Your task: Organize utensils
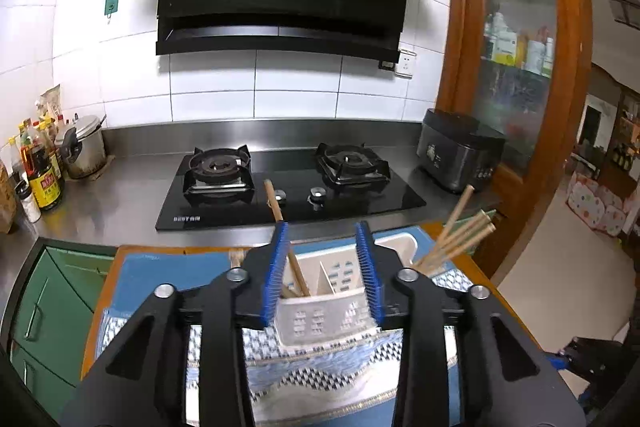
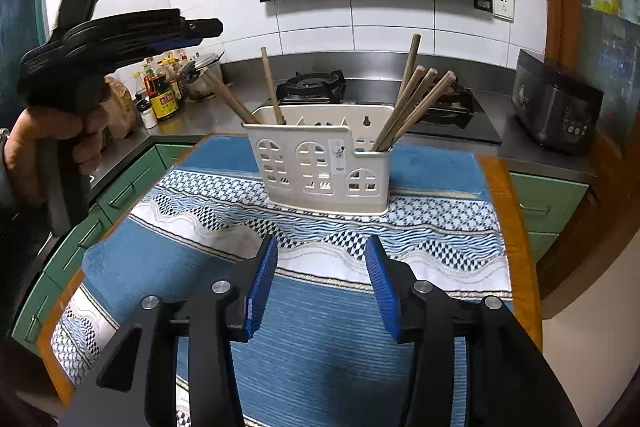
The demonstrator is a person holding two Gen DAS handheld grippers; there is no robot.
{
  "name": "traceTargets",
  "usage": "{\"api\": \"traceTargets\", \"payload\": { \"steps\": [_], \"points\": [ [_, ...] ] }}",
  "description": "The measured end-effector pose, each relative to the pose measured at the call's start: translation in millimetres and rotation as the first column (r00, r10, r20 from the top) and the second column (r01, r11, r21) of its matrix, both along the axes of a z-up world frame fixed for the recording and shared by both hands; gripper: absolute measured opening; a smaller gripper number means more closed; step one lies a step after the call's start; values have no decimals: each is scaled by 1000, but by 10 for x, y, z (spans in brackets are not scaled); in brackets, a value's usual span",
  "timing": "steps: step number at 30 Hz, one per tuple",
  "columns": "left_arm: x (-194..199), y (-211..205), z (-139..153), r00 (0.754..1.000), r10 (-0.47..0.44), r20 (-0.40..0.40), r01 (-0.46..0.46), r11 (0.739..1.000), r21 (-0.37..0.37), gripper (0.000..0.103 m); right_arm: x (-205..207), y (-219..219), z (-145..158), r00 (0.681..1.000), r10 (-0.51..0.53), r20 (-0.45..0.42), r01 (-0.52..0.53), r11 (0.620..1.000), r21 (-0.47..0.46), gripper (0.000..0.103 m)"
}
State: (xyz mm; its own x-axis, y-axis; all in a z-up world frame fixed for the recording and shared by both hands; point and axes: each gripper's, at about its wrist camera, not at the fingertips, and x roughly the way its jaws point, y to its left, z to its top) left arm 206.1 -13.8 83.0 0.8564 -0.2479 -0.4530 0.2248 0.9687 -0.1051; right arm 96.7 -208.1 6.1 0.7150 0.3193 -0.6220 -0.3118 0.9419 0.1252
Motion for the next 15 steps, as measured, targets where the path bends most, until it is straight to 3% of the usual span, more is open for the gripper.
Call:
{"api": "traceTargets", "payload": {
  "steps": [9,15],
  "points": [
    [-542,15,-315,998,4,-60,-3,1000,27,66,-159,68,-70,1000,0,-2,0,1000,-19,52],
    [-845,26,-604,994,17,-111,-12,999,45,76,-278,82,-131,1000,-8,-13,8,1000,-24,55]
  ]
}}
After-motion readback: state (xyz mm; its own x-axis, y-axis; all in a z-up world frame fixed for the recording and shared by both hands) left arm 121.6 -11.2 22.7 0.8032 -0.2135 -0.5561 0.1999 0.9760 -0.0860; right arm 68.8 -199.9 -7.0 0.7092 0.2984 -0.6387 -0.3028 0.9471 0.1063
